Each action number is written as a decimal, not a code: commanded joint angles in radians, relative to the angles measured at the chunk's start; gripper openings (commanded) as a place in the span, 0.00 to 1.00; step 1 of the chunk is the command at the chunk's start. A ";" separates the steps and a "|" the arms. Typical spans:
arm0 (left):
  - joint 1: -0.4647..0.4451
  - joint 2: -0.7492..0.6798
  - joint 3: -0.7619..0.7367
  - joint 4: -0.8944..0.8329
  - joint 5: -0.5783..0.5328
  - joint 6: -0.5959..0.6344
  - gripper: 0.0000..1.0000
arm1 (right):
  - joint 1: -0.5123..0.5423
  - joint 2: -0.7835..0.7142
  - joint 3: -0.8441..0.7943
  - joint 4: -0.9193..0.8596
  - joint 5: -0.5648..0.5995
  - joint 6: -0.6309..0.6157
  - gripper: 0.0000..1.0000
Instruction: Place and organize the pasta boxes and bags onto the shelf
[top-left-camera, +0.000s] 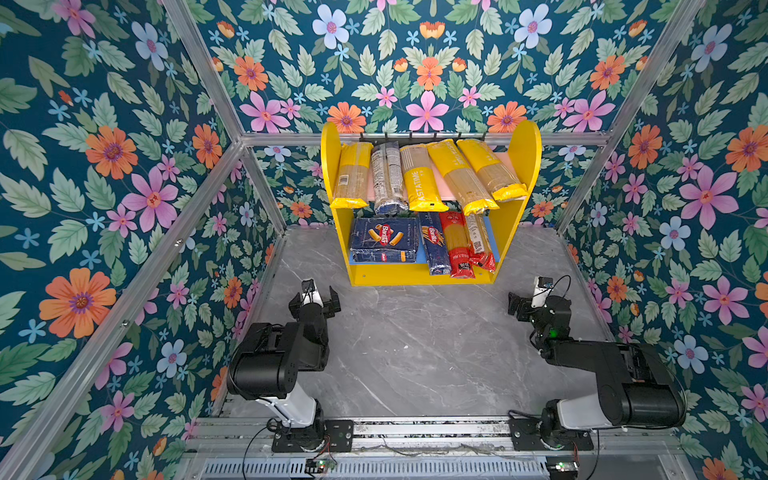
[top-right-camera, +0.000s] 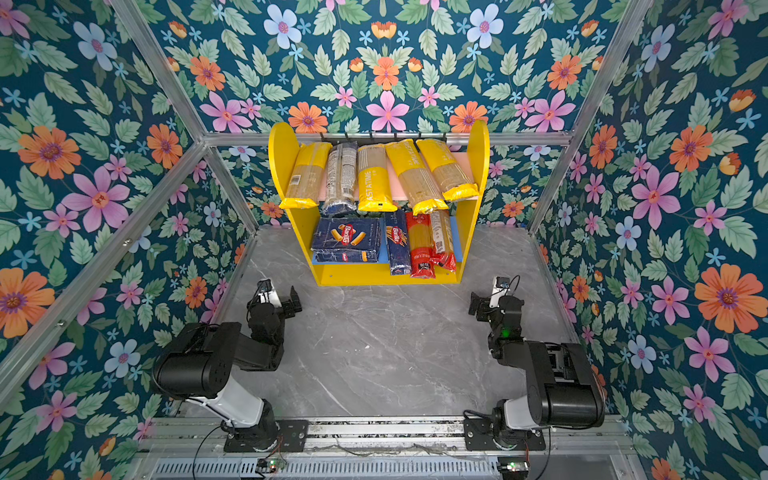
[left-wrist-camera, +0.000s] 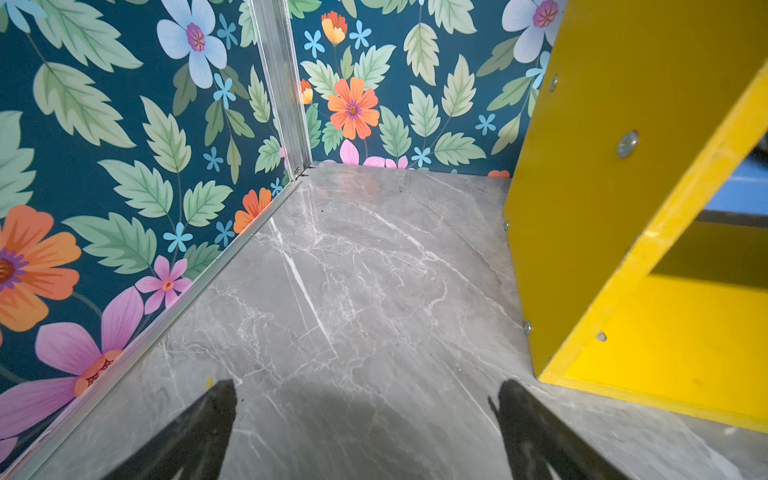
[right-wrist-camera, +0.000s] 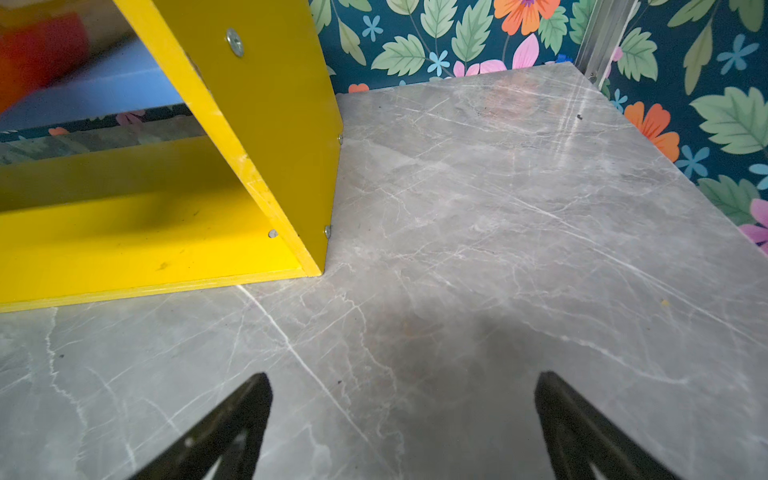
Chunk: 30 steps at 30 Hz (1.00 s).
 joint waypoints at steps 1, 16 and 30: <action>0.000 -0.003 -0.001 0.043 -0.007 0.010 1.00 | 0.000 0.001 0.000 0.045 -0.006 -0.006 0.99; 0.027 -0.005 0.015 0.006 0.189 0.039 1.00 | -0.014 0.002 -0.011 0.069 -0.105 -0.021 0.99; 0.026 -0.006 0.012 0.009 0.180 0.037 1.00 | -0.014 0.002 -0.011 0.069 -0.102 -0.025 0.99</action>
